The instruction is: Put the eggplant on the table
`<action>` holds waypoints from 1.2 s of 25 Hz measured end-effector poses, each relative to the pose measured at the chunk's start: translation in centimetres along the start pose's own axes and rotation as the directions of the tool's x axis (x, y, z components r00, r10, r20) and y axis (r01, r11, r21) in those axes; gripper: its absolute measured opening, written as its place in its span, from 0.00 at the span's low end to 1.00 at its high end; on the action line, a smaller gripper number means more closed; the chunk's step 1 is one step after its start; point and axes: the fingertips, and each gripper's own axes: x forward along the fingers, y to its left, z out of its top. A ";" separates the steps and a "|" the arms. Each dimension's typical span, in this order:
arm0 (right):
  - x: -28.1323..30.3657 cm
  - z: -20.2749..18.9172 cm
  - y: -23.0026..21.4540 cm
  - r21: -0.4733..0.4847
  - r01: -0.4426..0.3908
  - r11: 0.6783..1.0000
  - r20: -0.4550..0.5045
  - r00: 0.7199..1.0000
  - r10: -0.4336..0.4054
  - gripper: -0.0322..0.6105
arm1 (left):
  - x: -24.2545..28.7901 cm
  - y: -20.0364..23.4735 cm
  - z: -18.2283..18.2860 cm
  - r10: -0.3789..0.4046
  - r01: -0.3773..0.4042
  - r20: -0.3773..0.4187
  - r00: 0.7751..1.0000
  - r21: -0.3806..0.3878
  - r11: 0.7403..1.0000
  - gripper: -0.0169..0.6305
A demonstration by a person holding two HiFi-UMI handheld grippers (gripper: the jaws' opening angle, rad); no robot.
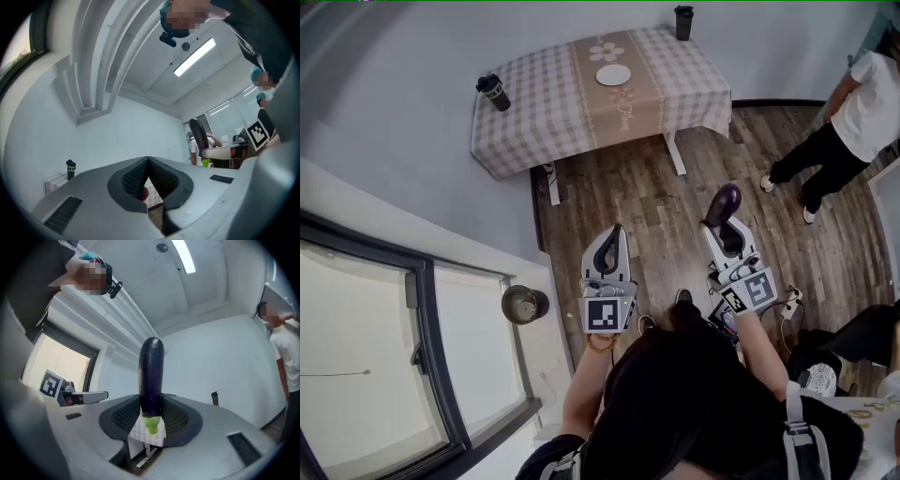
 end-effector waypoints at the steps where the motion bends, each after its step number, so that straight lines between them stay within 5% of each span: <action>1: 0.2 0.0 0.1 0.000 0.003 1.000 0.000 1.000 -0.003 0.27 | 0.0 0.2 0.0 -0.001 0.001 0.002 1.000 -0.004 1.000 0.02; 17: 5.3 -1.5 -2.2 0.018 0.019 1.000 -0.004 1.000 -0.019 0.27 | 3.4 3.7 -1.6 -0.011 0.012 0.013 1.000 -0.042 0.999 0.02; 30: 19.3 -4.6 -11.3 0.042 -0.009 0.999 0.001 1.000 0.009 0.27 | 17.0 10.9 -5.4 0.016 -0.016 -0.043 0.999 0.012 1.000 0.02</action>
